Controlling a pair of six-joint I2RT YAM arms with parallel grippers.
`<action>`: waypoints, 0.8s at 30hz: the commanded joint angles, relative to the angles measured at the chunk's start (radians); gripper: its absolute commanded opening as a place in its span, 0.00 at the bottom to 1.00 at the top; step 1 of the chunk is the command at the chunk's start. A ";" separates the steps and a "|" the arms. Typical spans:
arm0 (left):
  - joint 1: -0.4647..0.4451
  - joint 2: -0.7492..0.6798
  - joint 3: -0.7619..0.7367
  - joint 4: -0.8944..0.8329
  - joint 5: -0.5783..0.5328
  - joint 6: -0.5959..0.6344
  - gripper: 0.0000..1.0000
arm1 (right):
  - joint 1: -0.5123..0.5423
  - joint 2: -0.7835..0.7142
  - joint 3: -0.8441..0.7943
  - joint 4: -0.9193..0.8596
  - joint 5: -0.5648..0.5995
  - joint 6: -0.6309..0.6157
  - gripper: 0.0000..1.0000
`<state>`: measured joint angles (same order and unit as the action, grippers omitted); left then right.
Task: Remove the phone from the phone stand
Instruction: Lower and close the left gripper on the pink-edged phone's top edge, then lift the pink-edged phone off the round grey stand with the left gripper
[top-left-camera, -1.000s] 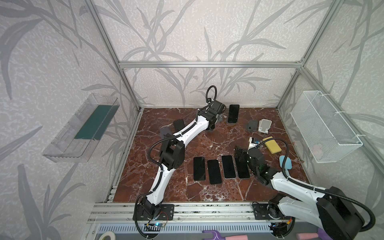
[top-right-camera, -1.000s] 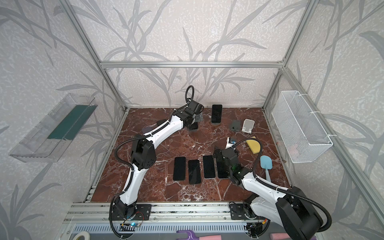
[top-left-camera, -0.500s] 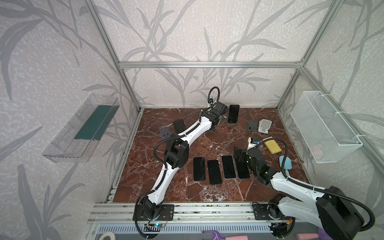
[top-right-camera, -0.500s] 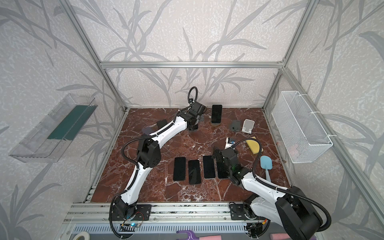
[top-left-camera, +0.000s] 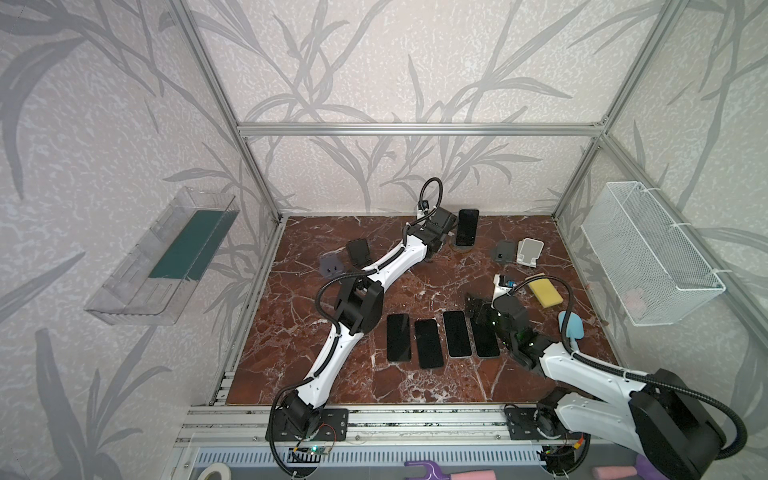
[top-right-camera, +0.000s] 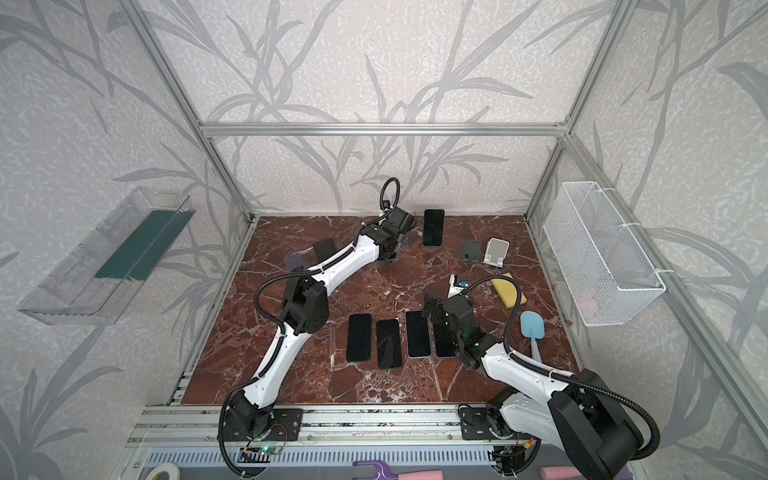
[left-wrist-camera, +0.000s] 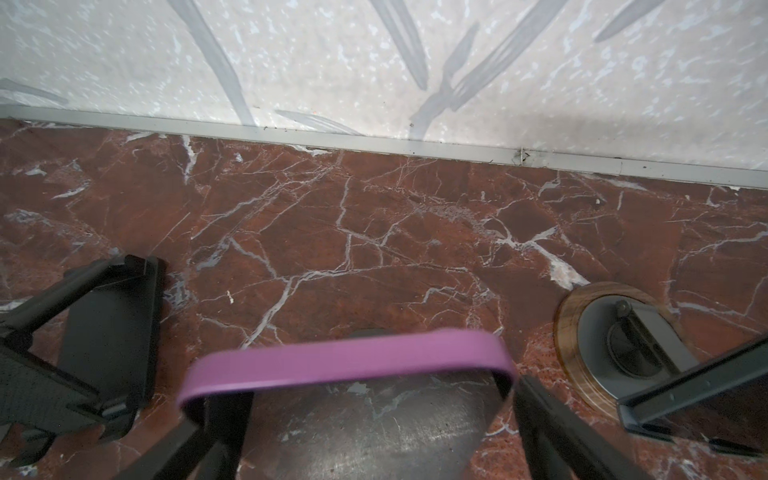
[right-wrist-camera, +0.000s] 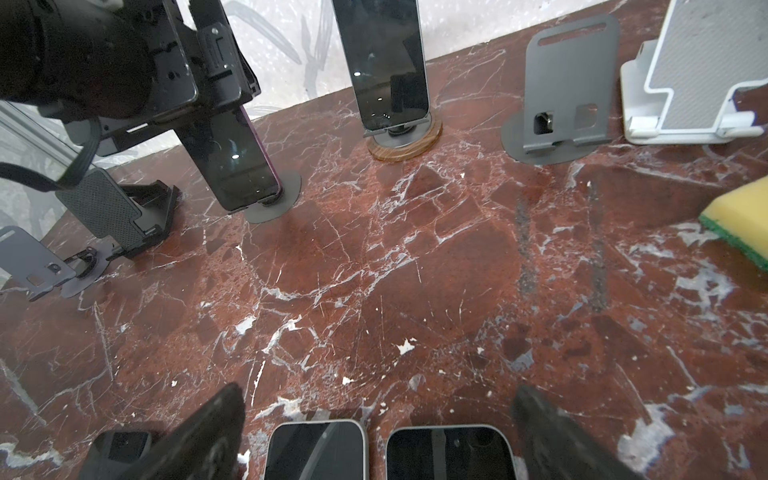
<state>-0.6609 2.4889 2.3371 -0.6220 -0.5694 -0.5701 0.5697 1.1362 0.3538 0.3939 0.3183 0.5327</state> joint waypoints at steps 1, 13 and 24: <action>0.000 0.024 0.036 -0.008 -0.040 0.023 0.97 | 0.000 0.012 0.029 0.034 -0.013 0.016 0.99; 0.047 0.062 0.068 -0.028 0.062 -0.001 0.86 | 0.000 0.034 0.042 0.043 -0.055 0.018 0.99; 0.049 0.043 0.048 -0.044 0.036 0.059 0.78 | 0.001 0.030 0.043 0.039 -0.058 0.015 0.99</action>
<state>-0.6113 2.5393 2.3722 -0.6365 -0.5072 -0.5354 0.5697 1.1648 0.3729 0.4152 0.2604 0.5491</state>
